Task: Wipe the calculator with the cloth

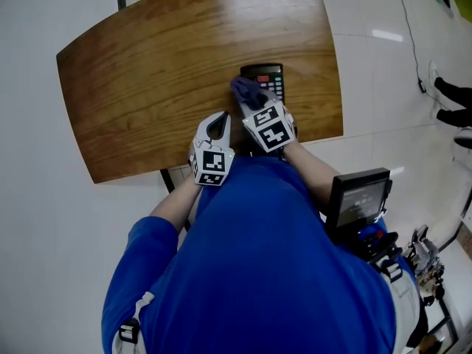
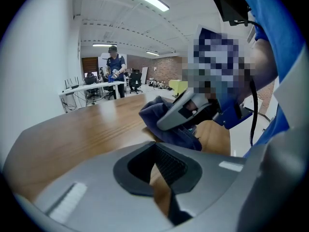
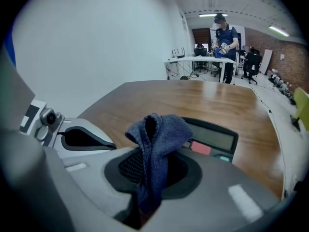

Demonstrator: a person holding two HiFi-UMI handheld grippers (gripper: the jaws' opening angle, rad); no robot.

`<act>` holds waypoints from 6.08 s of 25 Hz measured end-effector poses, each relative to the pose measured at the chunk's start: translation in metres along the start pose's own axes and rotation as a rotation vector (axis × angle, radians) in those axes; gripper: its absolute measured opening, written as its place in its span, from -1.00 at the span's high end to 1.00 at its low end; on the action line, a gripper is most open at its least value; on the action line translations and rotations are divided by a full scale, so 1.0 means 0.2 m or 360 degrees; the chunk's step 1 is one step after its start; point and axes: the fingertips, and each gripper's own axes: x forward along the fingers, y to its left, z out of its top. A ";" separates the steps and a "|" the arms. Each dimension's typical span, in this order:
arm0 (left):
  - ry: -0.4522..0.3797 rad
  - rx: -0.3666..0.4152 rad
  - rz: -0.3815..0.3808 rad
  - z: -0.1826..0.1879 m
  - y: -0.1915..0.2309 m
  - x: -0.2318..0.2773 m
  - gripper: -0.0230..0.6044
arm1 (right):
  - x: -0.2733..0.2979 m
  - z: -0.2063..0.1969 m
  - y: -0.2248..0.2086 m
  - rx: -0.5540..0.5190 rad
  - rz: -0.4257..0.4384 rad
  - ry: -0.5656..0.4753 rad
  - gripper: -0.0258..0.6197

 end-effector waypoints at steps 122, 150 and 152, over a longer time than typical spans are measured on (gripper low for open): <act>-0.0067 0.0127 -0.0049 0.00 -0.15 0.11 0.91 | -0.16 -0.48 -0.45 0.0241 -0.0266 0.0065 0.71; -0.0472 -0.0023 0.0303 0.25 -0.48 -0.41 0.91 | -0.94 -0.42 0.03 -0.0137 -0.0298 -0.0586 0.71; -0.0478 0.0008 0.0355 0.26 -0.57 -0.50 0.91 | -1.05 -0.47 0.07 -0.0157 -0.0285 -0.0623 0.71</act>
